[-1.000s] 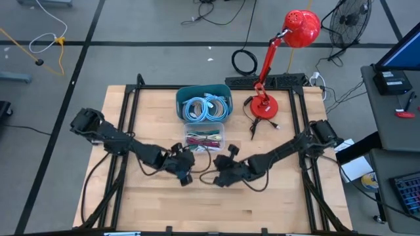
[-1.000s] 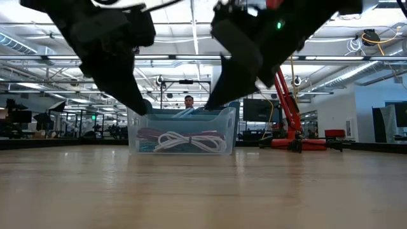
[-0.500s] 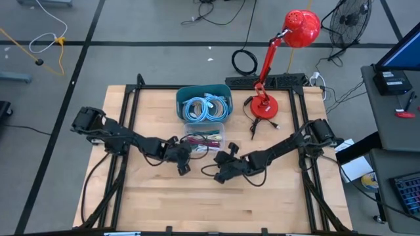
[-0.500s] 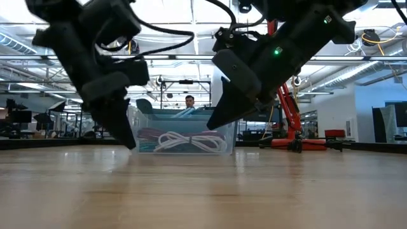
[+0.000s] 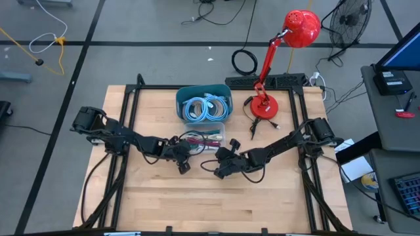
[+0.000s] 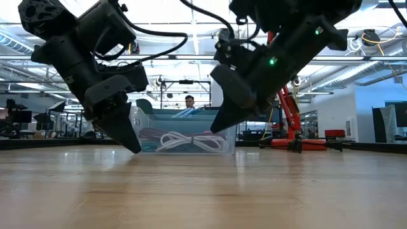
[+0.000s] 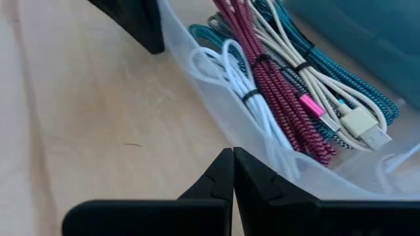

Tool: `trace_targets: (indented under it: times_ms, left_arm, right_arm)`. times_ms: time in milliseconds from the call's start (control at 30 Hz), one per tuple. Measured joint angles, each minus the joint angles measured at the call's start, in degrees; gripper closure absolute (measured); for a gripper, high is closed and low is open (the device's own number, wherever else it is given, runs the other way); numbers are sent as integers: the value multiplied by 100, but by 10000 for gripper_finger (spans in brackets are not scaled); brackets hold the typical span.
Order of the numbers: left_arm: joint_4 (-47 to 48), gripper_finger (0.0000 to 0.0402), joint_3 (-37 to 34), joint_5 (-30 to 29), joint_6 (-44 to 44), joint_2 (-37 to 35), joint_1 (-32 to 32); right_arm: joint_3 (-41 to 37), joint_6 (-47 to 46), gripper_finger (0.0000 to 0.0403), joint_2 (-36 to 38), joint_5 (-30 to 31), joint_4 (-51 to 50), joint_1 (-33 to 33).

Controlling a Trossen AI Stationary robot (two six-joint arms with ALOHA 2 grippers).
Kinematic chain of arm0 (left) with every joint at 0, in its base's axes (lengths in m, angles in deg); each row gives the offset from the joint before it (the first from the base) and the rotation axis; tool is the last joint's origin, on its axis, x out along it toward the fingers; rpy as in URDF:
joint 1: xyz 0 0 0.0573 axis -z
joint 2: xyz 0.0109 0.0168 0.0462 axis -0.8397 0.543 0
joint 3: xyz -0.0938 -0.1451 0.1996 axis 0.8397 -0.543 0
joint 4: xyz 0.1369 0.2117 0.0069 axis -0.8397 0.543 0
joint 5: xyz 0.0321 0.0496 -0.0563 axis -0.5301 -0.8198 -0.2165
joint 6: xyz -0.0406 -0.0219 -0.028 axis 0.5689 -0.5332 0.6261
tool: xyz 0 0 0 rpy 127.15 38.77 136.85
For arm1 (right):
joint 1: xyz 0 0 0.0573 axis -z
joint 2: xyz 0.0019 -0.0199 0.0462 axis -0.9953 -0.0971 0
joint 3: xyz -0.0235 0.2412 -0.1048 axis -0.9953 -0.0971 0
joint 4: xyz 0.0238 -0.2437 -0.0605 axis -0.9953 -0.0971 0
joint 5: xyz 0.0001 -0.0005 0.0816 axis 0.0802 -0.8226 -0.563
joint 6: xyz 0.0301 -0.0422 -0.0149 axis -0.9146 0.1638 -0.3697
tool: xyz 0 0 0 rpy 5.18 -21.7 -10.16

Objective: Pick & Place USB Port
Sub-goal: Adjust the bins

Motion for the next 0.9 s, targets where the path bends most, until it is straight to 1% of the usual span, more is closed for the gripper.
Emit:
trace_targets:
  times_ms: [167,433,533,900]
  left_arm:
    - [-44,401,0,26,-41,0,-71]
    - [-59,401,0,52,-111,0,-202]
    - [-58,401,0,36,-182,0,-263]
    - [-51,401,0,87,-300,0,-486]
  right_arm:
    - [-241,-148,403,0,-2,50,126]
    - [-626,-86,403,0,59,666,255]
    - [-637,-17,403,0,151,692,263]
    - [-637,123,403,0,172,734,365]
